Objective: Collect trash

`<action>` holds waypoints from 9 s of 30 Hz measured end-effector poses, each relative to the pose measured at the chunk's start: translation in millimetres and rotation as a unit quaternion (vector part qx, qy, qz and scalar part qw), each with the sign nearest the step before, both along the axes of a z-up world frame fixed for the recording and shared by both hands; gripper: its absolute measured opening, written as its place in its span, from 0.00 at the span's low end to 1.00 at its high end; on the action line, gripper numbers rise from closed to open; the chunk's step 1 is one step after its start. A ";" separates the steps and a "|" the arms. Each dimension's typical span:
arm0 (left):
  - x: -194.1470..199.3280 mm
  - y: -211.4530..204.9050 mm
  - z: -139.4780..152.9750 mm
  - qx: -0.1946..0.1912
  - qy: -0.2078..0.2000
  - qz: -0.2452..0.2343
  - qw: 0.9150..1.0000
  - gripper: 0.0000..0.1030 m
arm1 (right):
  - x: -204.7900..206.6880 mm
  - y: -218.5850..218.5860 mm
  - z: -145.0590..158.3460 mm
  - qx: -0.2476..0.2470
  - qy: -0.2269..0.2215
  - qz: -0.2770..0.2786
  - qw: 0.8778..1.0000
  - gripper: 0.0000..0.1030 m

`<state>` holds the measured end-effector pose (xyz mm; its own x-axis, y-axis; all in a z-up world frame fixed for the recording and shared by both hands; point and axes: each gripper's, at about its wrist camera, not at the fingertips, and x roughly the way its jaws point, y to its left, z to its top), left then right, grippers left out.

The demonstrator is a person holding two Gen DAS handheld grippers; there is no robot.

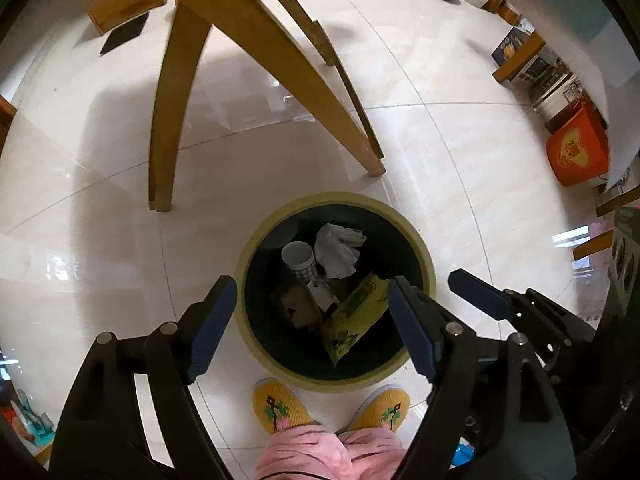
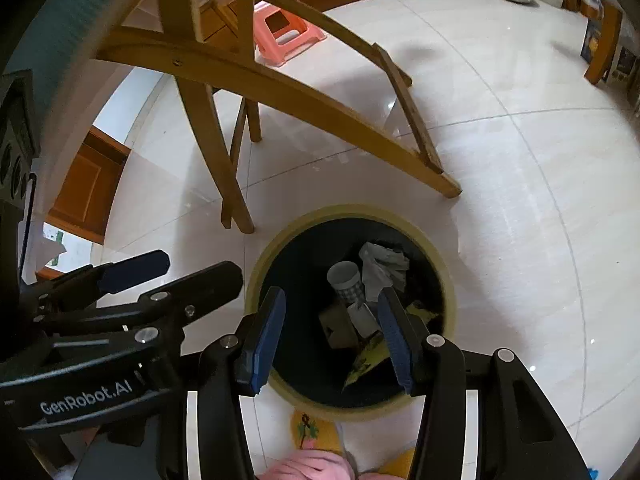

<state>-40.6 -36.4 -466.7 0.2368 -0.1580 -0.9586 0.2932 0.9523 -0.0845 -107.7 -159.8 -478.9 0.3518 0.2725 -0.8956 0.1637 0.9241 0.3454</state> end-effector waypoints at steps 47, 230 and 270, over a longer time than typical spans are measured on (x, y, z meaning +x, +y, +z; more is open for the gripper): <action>-86.5 3.4 551.5 -0.041 -0.224 -0.002 0.974 0.86 | -73.9 -52.3 575.8 -0.032 -0.252 -0.004 0.967 0.59; -31.8 36.7 151.2 0.001 -0.006 0.114 0.993 0.87 | -9.2 -41.1 115.4 -0.007 0.039 -0.024 0.999 0.78; -29.7 52.9 505.5 0.000 -0.175 0.101 0.979 0.87 | -4.1 -20.7 514.1 -0.076 -0.132 -0.030 0.988 0.79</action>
<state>-70.3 16.5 38.8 0.5778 -0.0743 -0.8128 0.1105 0.9938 -0.0123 -111.8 -180.4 35.2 0.5904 0.1140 -0.7990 0.1427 0.9596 0.2423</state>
